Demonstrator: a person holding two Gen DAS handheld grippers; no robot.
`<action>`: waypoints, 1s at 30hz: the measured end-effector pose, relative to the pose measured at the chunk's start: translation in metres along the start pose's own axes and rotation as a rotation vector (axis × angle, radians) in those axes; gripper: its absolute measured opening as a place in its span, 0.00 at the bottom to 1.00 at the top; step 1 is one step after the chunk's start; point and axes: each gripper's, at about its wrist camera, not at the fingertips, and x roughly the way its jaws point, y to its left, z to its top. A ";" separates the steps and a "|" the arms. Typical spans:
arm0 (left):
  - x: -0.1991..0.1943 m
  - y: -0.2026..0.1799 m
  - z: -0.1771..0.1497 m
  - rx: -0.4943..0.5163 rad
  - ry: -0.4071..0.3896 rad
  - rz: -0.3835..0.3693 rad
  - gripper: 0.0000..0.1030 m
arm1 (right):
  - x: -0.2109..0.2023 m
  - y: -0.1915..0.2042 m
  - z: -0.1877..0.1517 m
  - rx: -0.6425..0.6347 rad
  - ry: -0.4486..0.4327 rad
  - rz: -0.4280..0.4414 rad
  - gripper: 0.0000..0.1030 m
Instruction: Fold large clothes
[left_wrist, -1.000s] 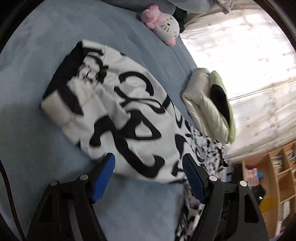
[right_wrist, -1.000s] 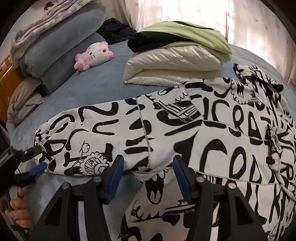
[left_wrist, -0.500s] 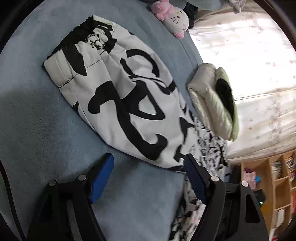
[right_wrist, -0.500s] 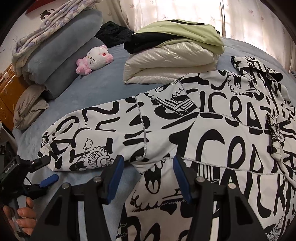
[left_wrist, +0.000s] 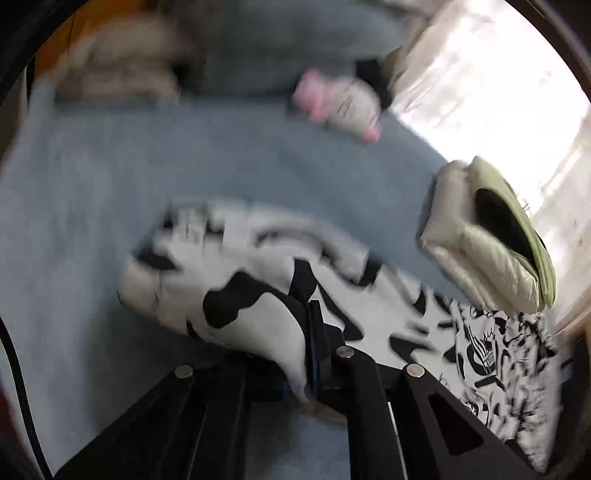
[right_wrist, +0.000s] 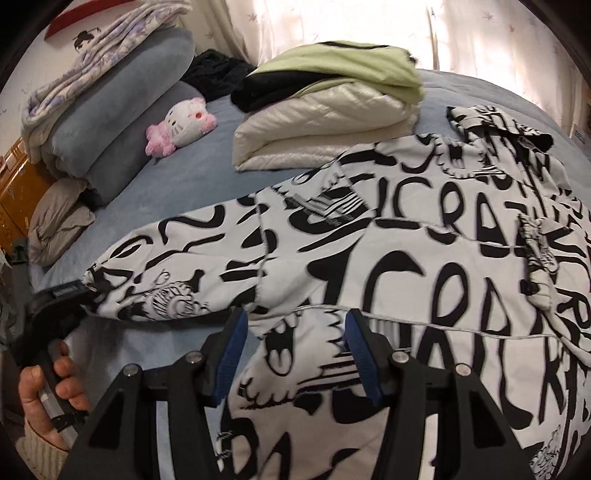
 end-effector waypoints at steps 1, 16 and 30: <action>-0.014 -0.014 0.007 0.046 -0.049 0.007 0.06 | -0.004 -0.006 0.000 0.013 -0.006 0.001 0.53; -0.164 -0.314 -0.043 0.583 -0.266 -0.292 0.06 | -0.114 -0.159 -0.045 0.318 -0.145 -0.040 0.53; -0.120 -0.422 -0.273 0.997 0.195 -0.444 0.60 | -0.178 -0.297 -0.125 0.520 -0.162 -0.170 0.54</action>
